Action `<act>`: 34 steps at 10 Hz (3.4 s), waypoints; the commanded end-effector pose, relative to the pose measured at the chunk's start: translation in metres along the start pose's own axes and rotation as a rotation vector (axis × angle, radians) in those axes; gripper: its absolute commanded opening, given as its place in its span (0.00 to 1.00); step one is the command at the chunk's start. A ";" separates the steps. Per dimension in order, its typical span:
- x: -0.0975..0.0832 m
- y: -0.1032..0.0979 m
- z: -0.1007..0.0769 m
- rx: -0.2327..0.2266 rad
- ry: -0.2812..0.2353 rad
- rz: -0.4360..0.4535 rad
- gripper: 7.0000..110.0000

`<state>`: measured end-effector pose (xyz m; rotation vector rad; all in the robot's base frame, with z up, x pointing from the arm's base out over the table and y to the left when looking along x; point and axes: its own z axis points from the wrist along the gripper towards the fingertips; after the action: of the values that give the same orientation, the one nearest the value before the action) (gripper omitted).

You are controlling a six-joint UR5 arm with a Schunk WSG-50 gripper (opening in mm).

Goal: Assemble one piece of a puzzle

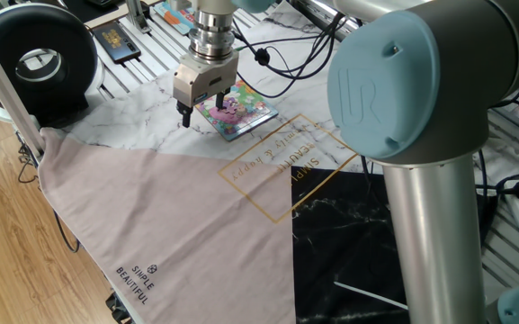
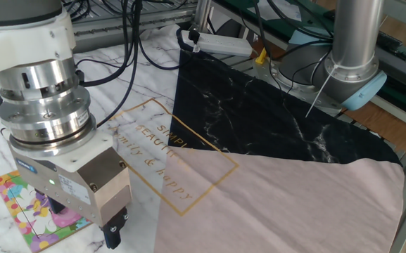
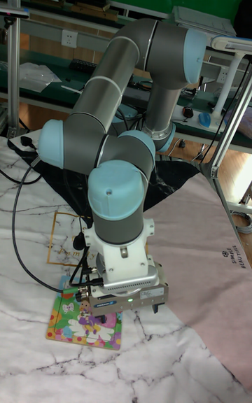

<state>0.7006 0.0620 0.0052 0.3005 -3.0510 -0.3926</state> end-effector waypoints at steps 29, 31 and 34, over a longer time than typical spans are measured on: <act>0.001 -0.026 -0.010 0.116 0.007 -0.031 0.79; -0.003 -0.011 -0.008 0.054 -0.006 -0.015 0.79; 0.023 -0.017 -0.009 0.074 0.089 -0.003 0.79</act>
<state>0.6968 0.0423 0.0070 0.3388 -3.0375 -0.2604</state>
